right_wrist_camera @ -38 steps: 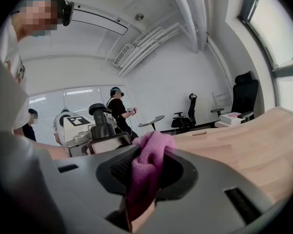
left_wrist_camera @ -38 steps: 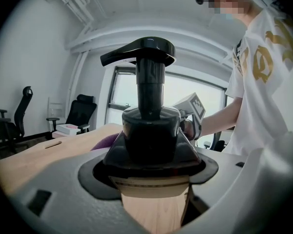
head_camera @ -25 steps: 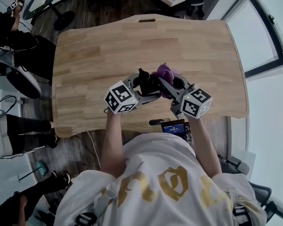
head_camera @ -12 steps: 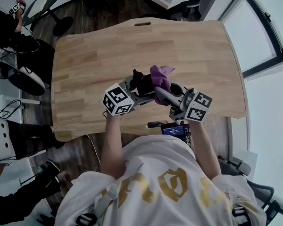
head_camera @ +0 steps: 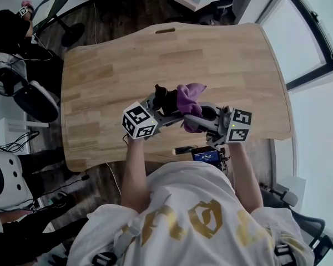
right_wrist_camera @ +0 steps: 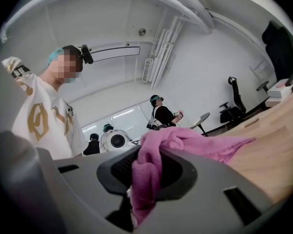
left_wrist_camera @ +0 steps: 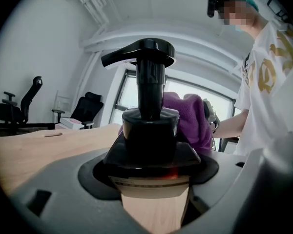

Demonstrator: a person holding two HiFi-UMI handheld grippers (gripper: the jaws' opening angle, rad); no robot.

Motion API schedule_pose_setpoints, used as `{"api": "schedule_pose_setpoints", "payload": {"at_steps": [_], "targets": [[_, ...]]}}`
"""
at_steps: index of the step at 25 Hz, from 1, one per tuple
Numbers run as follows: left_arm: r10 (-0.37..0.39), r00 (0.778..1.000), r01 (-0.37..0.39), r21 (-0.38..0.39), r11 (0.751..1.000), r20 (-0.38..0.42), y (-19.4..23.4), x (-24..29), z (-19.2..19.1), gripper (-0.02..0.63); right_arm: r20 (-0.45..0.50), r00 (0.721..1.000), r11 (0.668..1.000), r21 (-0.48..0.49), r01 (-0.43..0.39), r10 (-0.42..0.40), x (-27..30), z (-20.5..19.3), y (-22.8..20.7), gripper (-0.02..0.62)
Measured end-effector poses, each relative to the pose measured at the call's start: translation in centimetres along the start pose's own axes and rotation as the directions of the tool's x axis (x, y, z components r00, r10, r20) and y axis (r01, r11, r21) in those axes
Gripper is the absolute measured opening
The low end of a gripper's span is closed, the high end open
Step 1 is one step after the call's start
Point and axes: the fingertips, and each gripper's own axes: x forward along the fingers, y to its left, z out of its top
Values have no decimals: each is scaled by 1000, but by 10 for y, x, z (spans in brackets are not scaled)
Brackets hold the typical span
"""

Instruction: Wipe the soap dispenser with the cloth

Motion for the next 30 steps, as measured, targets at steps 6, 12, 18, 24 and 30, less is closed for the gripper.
{"api": "schedule_pose_setpoints", "payload": {"at_steps": [6,12,18,24,30], "targets": [[-11,1000,11,-9,1000,5,7,3,5,344,21,997,997,-7,78,-78,-8,4,-24,77],[-59,995,63,-45,997,80,7,5,16,344,66,986,988,15,152,-152,-19,10,-48,77],[-87,972,112,-103,988,218,14,-4,36,344,68,989,989,81,122,-128,-22,6,-56,77],[-88,959,127,-132,983,271,21,-7,46,344,33,991,990,51,130,-131,-15,-1,-60,77],[-93,955,138,-146,980,282,23,-11,44,344,6,985,981,-98,170,-171,-10,-2,-58,77]]}}
